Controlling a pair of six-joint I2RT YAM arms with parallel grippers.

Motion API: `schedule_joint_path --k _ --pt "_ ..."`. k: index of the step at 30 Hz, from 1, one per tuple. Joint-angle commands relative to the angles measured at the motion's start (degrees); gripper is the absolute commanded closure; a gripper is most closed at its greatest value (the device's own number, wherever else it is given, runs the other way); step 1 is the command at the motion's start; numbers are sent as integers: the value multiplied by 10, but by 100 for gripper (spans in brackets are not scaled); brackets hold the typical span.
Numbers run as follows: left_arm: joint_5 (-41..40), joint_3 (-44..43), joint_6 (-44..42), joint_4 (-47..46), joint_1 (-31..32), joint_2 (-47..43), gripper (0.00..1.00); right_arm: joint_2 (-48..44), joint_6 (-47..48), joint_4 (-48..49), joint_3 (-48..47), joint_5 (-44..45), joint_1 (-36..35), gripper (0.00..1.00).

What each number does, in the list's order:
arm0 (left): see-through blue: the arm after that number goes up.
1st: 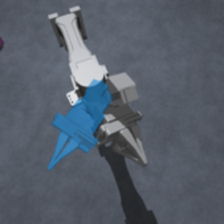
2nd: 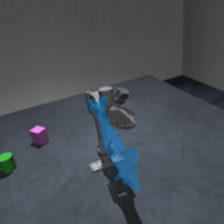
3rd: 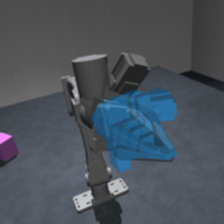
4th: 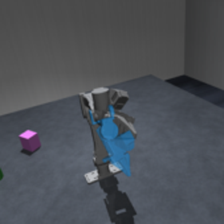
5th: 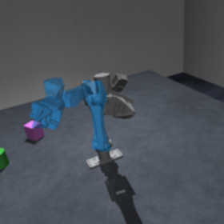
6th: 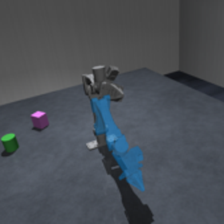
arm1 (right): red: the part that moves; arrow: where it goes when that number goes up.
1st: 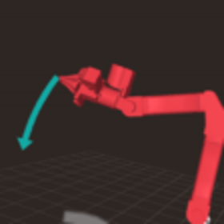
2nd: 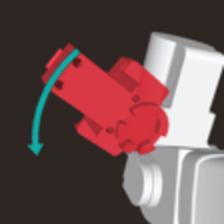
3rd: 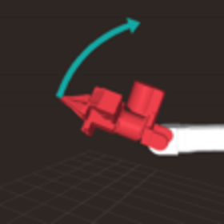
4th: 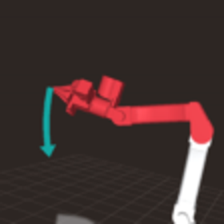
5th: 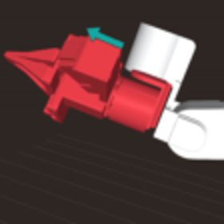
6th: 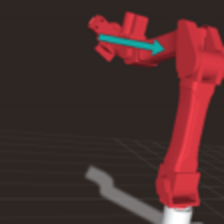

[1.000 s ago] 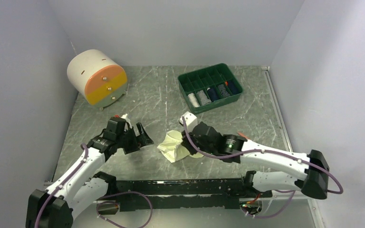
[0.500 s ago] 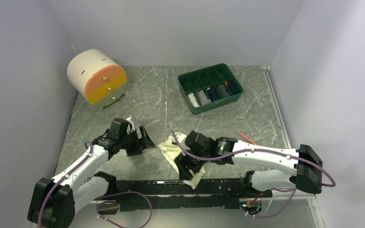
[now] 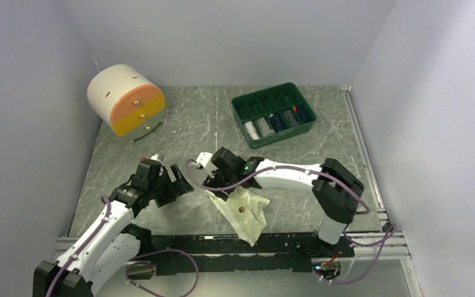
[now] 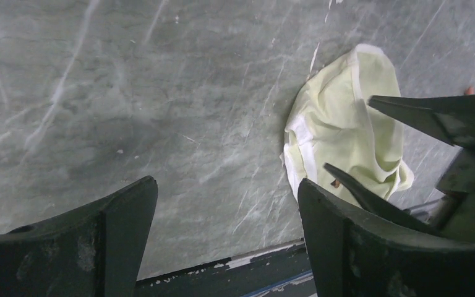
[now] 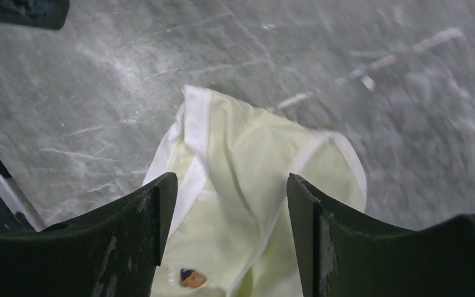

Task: Roll the underwear
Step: Flatten out the underwear at the center of the board.

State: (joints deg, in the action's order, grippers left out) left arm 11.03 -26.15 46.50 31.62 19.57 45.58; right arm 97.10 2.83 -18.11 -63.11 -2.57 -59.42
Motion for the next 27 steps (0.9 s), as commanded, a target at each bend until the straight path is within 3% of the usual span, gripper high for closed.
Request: schedule_joint_path --k 1,3,6,14,22,27 --pt "-49 -24 35 43 -1 -41 11 37 166 49 -56 -114 14 29" --pt "-53 -26 40 52 -1 -61 11 63 221 33 -78 -189 29 29" --pt "-55 -26 42 55 -1 -75 12 107 278 -10 -128 -214 39 28" --pt "-59 -41 30 62 -1 -61 11 204 419 -176 -230 -401 87 30" --pt "-56 -39 27 50 -1 -54 11 283 527 -319 -308 -459 110 39" --pt "-54 -37 28 48 -1 -48 12 286 508 -286 -299 -478 110 45"
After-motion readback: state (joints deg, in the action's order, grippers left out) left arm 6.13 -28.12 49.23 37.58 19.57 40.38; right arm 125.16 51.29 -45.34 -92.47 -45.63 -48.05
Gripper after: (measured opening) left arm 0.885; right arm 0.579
